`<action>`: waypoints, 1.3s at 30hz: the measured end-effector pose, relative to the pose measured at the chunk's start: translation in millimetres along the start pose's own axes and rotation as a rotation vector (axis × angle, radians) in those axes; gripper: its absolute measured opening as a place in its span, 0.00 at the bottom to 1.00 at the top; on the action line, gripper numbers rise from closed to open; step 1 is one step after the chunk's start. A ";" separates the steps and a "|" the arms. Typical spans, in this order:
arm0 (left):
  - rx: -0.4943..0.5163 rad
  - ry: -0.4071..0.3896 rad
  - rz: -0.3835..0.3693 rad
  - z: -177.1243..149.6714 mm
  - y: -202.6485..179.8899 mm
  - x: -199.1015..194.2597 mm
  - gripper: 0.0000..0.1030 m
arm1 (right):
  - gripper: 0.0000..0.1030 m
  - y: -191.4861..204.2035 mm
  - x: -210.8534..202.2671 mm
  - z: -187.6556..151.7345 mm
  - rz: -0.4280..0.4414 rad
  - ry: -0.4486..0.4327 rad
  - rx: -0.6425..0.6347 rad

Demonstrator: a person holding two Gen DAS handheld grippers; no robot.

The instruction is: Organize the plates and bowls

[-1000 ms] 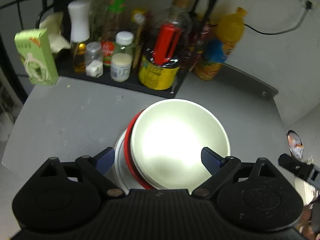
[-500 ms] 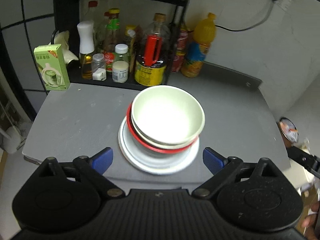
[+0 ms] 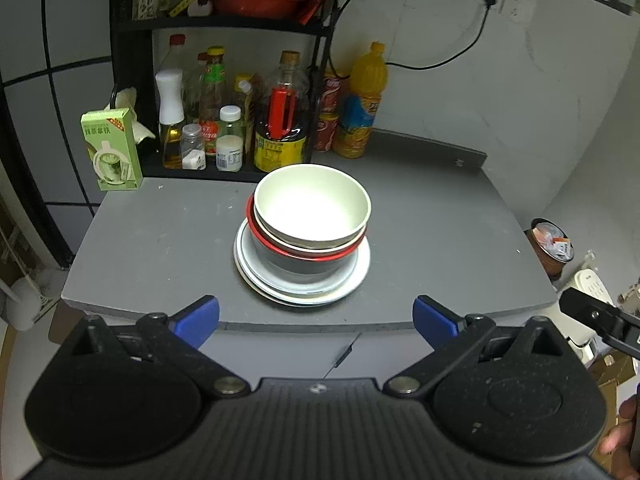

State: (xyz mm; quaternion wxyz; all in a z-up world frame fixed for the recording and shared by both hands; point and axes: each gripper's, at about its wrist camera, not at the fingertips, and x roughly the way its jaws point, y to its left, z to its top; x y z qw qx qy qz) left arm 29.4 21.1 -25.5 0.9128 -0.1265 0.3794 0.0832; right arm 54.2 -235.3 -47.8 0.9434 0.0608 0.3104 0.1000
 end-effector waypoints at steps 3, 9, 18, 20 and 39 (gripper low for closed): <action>0.009 -0.017 -0.007 -5.1 -0.2 -12.7 0.99 | 1.00 4.4 -9.5 -4.7 -0.003 -0.012 -0.015; 0.032 -0.047 -0.011 -13.6 3.7 -33.9 0.99 | 1.00 12.0 -23.9 -11.5 0.015 -0.009 -0.031; 0.058 -0.051 -0.029 -23.8 6.9 -50.2 0.99 | 1.00 27.3 -41.5 -16.8 -0.015 -0.040 -0.060; 0.055 -0.048 -0.048 -25.5 9.9 -53.3 0.99 | 1.00 30.2 -45.7 -18.5 -0.030 -0.048 -0.068; 0.152 -0.076 -0.099 -42.7 18.9 -64.9 0.99 | 1.00 31.7 -61.0 -41.5 -0.079 -0.050 -0.060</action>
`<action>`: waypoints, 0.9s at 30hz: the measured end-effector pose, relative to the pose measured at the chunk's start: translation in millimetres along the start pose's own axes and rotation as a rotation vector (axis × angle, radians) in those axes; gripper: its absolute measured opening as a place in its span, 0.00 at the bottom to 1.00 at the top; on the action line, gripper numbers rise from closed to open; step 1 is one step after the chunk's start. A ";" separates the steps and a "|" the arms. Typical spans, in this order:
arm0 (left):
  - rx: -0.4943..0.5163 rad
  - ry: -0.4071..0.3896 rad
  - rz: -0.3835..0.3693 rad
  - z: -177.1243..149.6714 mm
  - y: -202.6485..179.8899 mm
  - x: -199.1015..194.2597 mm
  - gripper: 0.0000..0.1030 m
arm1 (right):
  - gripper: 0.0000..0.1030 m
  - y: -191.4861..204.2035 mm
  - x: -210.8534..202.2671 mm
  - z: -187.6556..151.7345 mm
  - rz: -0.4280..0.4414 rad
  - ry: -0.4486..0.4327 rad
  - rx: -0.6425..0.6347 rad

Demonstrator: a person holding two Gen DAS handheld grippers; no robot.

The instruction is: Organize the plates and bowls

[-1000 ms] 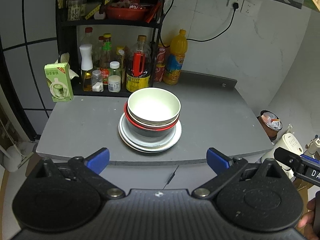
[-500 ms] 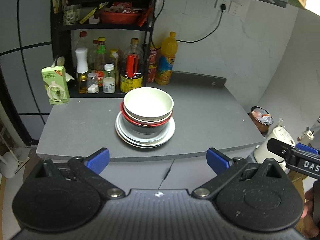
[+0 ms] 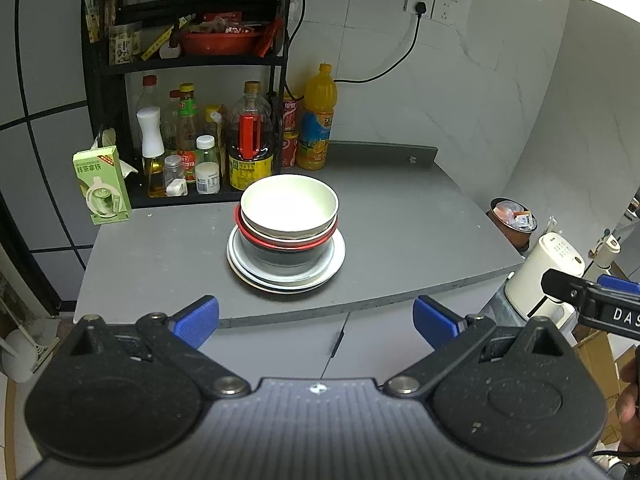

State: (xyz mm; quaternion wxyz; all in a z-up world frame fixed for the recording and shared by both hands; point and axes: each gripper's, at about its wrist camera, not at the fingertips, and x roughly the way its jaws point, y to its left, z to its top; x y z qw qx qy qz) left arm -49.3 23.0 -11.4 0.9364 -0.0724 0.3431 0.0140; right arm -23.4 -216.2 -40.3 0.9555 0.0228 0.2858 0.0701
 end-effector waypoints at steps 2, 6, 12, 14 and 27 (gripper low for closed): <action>0.005 0.001 -0.006 -0.7 0.5 -1.6 0.99 | 1.00 2.0 -0.9 -1.1 0.009 0.003 0.000; 0.008 0.002 -0.011 -2.7 1.6 -4.6 0.99 | 1.00 8.1 -2.8 -2.2 0.019 0.001 -0.008; -0.003 0.000 -0.002 -4.0 6.8 -7.4 0.99 | 1.00 15.0 -4.6 -2.8 0.039 0.002 -0.022; -0.001 0.001 0.003 -3.7 7.6 -8.5 0.99 | 1.00 16.4 -3.8 -2.4 0.042 0.000 -0.027; 0.005 -0.008 0.018 2.3 2.0 -9.3 0.99 | 1.00 11.6 -2.0 0.5 0.035 0.002 -0.021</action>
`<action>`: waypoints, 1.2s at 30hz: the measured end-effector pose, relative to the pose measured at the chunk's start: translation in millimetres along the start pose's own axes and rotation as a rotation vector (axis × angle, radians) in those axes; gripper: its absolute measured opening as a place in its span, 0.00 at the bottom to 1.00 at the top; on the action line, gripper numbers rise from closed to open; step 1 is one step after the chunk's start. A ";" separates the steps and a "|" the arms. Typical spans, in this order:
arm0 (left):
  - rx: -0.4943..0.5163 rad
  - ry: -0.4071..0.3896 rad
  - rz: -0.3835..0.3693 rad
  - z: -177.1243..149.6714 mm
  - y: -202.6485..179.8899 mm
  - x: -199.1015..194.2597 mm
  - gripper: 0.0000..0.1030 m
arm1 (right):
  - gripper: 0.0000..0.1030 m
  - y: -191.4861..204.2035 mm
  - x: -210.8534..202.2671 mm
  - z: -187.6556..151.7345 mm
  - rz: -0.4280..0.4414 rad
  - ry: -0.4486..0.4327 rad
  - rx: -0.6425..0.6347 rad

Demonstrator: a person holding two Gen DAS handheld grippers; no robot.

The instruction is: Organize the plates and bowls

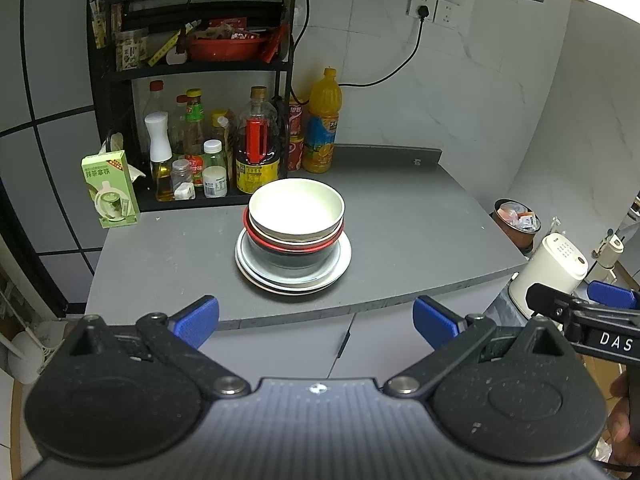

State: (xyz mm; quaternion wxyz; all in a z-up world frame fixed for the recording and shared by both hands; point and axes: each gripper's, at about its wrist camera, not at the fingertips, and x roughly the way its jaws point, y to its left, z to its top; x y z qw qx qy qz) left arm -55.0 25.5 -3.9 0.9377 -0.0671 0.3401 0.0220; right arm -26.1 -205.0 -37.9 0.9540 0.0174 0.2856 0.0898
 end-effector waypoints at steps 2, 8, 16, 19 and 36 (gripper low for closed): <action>0.000 0.000 -0.003 0.5 -1.3 0.4 0.99 | 1.00 -1.8 -0.2 0.2 -0.004 0.001 -0.002; -0.001 0.007 -0.003 -0.3 -4.7 1.4 0.99 | 1.00 -3.8 -0.4 0.6 -0.002 0.000 0.000; -0.006 0.006 -0.005 0.9 -6.7 3.3 0.99 | 1.00 -9.6 -2.3 2.4 -0.004 0.001 -0.001; -0.007 0.006 -0.006 1.0 -6.5 3.1 0.99 | 1.00 -9.3 -2.2 2.7 -0.005 0.002 0.000; -0.012 0.014 -0.006 -1.2 -9.5 0.6 0.99 | 1.00 -8.4 -2.2 1.5 0.008 0.009 0.010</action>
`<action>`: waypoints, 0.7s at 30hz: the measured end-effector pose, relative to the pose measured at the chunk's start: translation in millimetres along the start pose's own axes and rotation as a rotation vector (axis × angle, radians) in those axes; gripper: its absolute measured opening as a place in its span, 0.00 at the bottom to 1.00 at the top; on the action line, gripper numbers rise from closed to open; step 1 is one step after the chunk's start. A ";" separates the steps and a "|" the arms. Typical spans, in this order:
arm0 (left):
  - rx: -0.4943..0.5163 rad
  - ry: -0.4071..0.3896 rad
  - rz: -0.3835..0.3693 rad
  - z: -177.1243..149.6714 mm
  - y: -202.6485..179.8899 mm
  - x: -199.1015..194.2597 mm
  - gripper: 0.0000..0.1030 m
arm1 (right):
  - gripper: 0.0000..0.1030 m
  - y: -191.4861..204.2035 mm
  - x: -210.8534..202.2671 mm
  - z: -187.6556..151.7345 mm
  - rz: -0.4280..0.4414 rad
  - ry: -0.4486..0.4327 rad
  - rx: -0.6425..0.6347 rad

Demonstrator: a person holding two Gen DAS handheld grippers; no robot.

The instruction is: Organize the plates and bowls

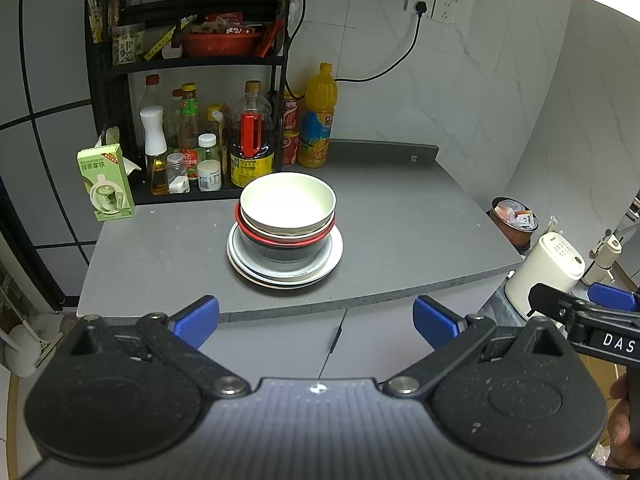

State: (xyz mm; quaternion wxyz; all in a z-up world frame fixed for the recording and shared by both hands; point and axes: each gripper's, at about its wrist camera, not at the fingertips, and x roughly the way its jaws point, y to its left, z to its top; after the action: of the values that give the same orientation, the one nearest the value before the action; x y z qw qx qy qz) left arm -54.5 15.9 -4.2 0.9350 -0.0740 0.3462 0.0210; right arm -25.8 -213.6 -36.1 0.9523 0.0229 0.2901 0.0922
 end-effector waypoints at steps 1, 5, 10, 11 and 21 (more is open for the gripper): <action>-0.001 0.000 0.001 -0.6 0.0 0.2 0.99 | 1.00 -0.2 0.1 -0.3 0.004 0.002 0.005; -0.007 0.004 -0.001 -2.7 1.6 1.2 0.99 | 1.00 2.9 0.9 -1.3 0.002 0.004 -0.001; -0.005 0.003 -0.003 -3.2 2.3 2.0 0.99 | 1.00 2.8 0.6 -1.8 0.003 0.006 -0.001; -0.005 0.002 -0.001 -3.2 1.6 1.5 0.99 | 1.00 2.5 0.6 -2.3 0.003 0.006 0.001; -0.014 0.017 -0.010 -3.7 1.5 6.1 0.99 | 1.00 -0.2 0.8 -3.6 0.000 0.010 0.006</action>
State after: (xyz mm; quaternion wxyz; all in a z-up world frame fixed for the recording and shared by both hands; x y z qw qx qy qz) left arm -52.4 16.7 -11.0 0.9315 -0.0823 0.3538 0.0180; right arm -27.1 -213.7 -39.6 0.9507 0.0254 0.2951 0.0914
